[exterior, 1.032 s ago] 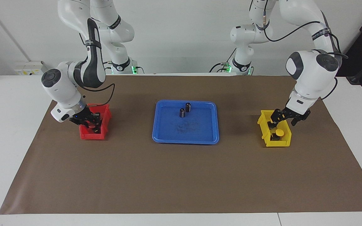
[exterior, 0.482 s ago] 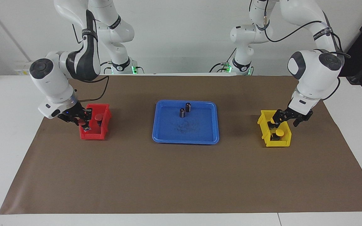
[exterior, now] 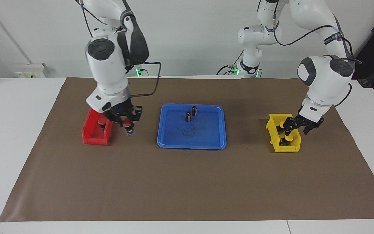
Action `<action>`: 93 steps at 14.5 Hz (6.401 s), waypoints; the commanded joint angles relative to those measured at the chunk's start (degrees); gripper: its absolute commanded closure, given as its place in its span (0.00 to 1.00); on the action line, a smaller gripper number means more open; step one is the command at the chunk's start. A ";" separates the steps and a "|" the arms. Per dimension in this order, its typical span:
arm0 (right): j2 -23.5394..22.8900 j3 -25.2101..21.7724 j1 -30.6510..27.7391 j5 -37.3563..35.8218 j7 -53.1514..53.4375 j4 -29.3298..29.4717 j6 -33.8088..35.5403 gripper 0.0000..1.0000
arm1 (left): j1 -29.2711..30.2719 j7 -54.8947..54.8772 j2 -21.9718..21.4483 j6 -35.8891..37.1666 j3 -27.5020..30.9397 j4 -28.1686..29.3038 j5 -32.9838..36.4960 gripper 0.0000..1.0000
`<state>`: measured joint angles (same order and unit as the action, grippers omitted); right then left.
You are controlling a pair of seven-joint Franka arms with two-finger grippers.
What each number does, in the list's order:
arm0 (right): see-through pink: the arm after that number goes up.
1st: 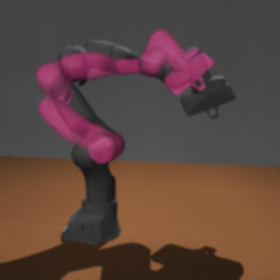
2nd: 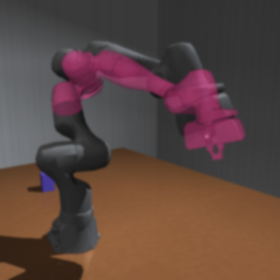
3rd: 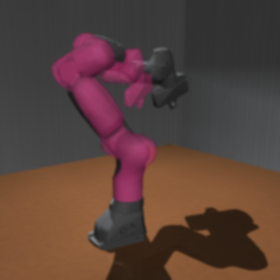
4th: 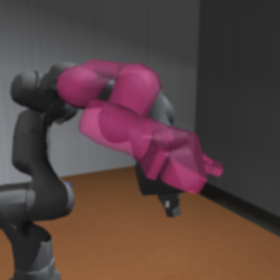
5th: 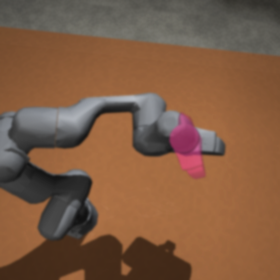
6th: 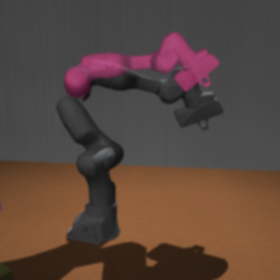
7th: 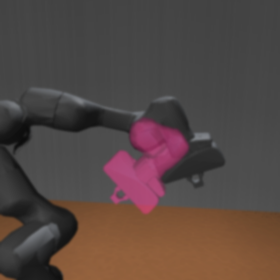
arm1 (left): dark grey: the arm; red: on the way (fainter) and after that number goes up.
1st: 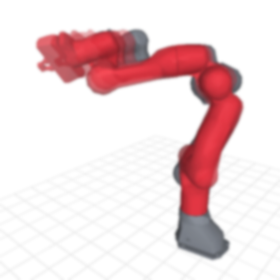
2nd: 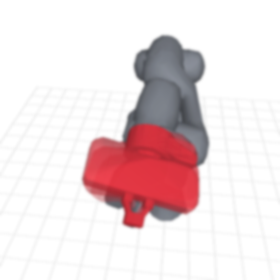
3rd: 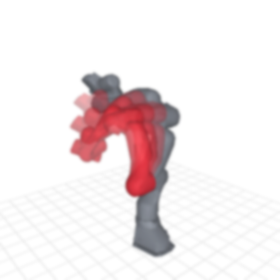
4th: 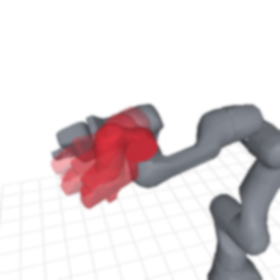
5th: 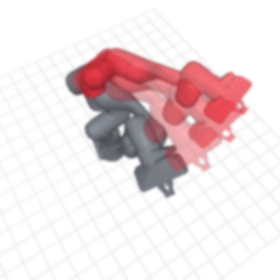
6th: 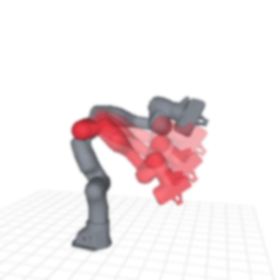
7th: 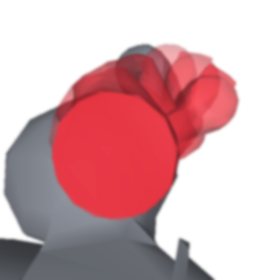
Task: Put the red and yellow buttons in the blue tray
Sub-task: 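Carry the red button into the blue tray with the right gripper, then return the right gripper to the red holder while the left grasps yellow, then place the yellow button in the blue tray with the left gripper, then grasp the second yellow button with the left gripper while the right grasps red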
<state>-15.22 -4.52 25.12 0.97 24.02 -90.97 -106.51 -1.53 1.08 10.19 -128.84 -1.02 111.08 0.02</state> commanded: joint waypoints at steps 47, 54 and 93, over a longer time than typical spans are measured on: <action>18.91 -0.93 -23.63 0.87 -92.57 -37.43 -17.67 0.25 | -33.09 37.94 6.15 9.59 -0.65 -12.82 -1.34 0.98; 19.79 -0.93 -23.54 0.87 -102.06 -41.47 -22.96 0.25 | -34.60 38.20 10.02 7.73 -0.47 -13.87 -0.73 0.98; 20.84 -0.93 -25.56 1.75 -98.21 -35.42 -11.11 0.76 | -7.54 7.21 3.53 24.52 -0.03 -14.60 1.73 0.03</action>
<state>4.81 -6.01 0.19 1.74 -76.22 -128.37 -120.99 -11.75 13.16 16.14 -103.67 -0.37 92.23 1.15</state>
